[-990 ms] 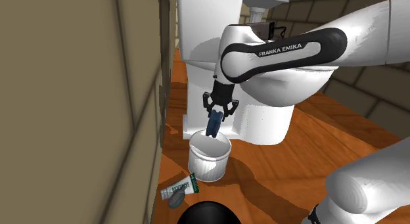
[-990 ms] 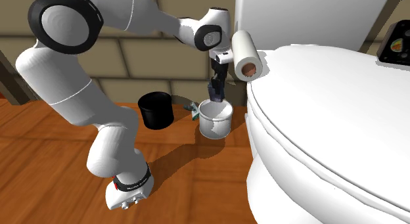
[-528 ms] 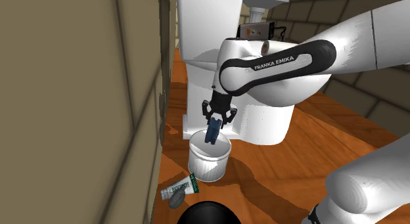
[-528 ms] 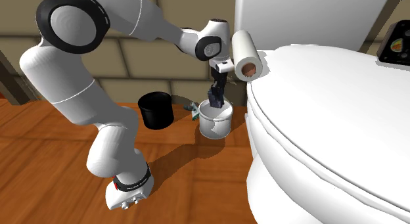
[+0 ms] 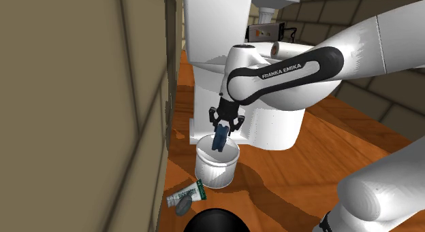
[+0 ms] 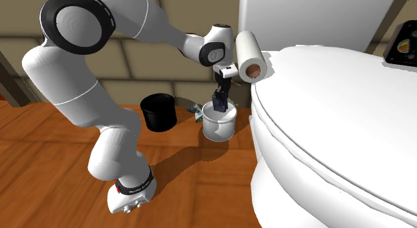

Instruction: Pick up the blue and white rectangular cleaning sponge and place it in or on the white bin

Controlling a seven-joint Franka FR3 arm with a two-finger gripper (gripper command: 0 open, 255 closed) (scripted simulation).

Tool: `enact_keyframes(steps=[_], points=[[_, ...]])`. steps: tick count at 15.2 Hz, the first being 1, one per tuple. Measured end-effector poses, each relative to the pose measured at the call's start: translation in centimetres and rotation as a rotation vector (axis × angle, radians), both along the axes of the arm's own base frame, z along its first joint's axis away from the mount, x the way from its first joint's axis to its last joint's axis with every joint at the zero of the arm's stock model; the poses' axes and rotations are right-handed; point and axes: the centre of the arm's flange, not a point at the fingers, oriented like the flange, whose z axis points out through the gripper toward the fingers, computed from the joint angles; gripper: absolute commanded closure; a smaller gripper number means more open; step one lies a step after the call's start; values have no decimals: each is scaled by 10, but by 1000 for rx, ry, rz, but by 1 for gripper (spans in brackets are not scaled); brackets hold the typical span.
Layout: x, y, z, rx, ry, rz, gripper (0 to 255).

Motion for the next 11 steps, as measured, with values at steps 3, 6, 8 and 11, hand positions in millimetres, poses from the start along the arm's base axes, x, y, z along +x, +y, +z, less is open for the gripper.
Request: enact_keyframes(steps=[3, 6, 8, 11], points=[[0, 1, -1, 0, 4, 1, 0], [-2, 3, -4, 1, 10, 4, 0], [-3, 3, -4, 1, 11, 4, 0], [-4, 4, 14, 1, 9, 4, 0]])
